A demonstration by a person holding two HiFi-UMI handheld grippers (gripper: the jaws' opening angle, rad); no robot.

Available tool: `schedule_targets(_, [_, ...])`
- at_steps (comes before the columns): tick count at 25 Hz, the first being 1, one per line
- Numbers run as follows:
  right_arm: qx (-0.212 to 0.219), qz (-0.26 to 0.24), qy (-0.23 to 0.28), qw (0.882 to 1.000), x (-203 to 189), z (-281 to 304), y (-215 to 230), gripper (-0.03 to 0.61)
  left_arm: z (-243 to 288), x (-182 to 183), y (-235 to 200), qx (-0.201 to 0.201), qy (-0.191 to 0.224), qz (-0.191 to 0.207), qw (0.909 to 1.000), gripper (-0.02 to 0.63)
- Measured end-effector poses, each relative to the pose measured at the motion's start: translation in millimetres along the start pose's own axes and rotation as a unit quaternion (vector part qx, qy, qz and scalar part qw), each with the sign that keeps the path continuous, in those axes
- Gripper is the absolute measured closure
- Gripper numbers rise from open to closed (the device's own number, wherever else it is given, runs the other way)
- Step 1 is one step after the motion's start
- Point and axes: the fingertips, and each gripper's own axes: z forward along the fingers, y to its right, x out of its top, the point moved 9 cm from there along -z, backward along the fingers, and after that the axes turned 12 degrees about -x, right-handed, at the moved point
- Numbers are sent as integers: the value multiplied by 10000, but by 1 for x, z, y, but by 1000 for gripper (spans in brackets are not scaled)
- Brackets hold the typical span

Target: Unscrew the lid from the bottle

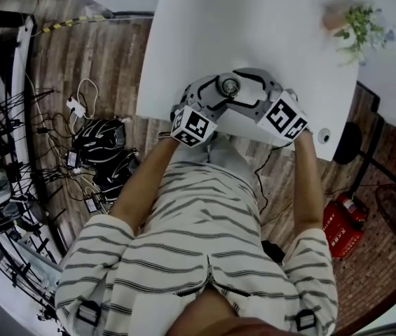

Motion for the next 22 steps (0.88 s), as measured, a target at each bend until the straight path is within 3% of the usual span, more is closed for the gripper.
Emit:
schedule_targets(5, [-1362,894,185,9865,-8,-4,-23,247,1,1,0,-1,-1,0,10000,316])
schedule_targets(8, [-2156,1325,291,9670,-9,-1,-34,253,-1,0,1,1,-9,4,10000,316])
schedule_targets(11, [-2781,1839,351,9421,-12,3,-39,301,-1,1,1,12,-9,7,10000,316])
schedule_targets(17, [-3222,2103,290,9226,-11,13,-47,337,-1,2,1,24,-15,6,10000,316])
schedule_targets(22, [-3194,2005,301,9257,-11,13,-47,341,-1,1,0,17,-2,-1,10000,316])
